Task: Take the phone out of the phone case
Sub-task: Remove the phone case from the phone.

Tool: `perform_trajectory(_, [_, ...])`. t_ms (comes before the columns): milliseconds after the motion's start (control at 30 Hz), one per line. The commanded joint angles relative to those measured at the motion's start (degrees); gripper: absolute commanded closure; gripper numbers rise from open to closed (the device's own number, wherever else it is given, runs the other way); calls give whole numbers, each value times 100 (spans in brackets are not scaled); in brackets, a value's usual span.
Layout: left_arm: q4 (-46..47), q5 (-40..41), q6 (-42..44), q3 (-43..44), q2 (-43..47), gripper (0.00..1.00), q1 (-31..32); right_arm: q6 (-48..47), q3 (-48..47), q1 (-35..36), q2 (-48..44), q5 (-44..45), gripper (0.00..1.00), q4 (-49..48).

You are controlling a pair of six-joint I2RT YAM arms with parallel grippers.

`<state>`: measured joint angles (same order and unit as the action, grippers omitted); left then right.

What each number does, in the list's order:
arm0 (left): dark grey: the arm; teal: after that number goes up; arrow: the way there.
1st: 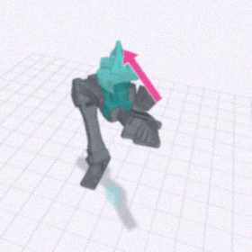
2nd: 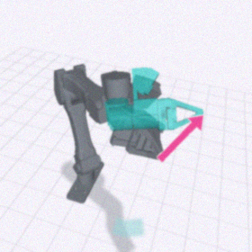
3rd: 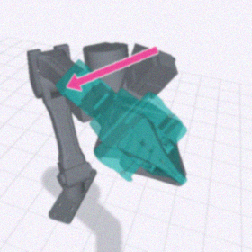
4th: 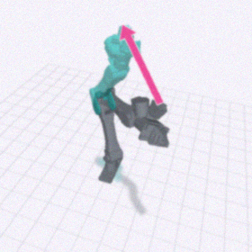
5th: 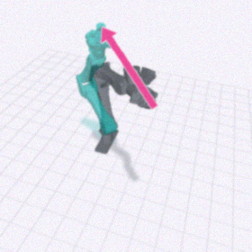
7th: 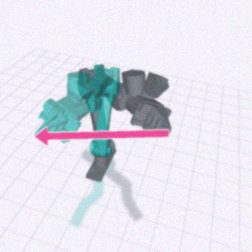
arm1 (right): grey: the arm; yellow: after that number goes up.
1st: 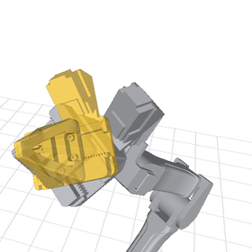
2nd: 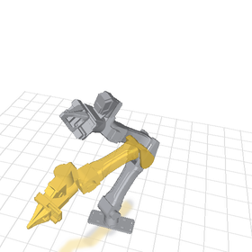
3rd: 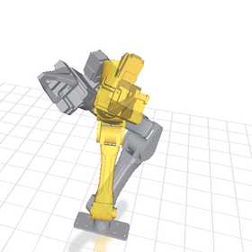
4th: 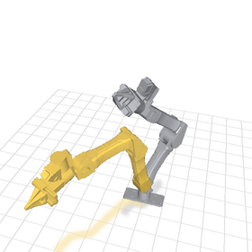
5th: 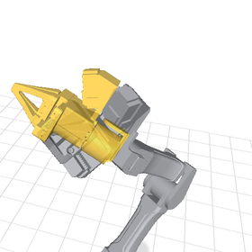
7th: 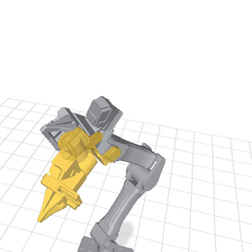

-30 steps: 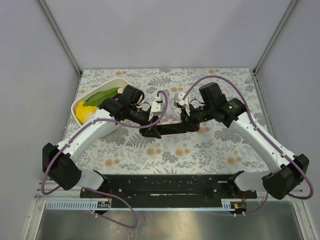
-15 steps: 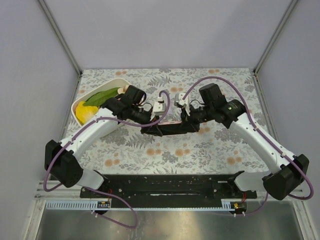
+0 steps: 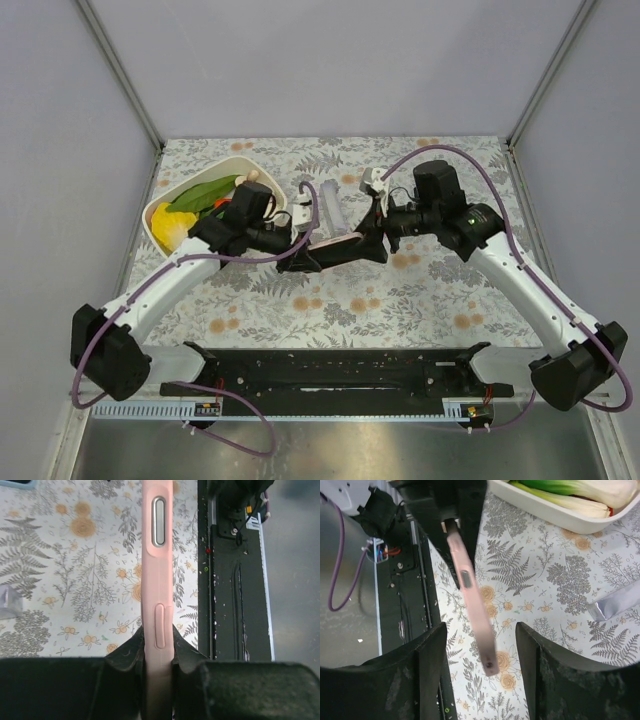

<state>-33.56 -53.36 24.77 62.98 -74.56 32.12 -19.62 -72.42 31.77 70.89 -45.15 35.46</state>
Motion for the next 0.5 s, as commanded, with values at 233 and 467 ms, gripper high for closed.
perform_trajectory(233, [1510, -262, -737, -479, 794, 100, -83, 942, -457, -426, 311, -1514, 37, -698])
perform_trajectory(467, [1677, -289, -825, -541, 812, 100, -92, 1100, -439, -426, 355, -1857, 48, -787])
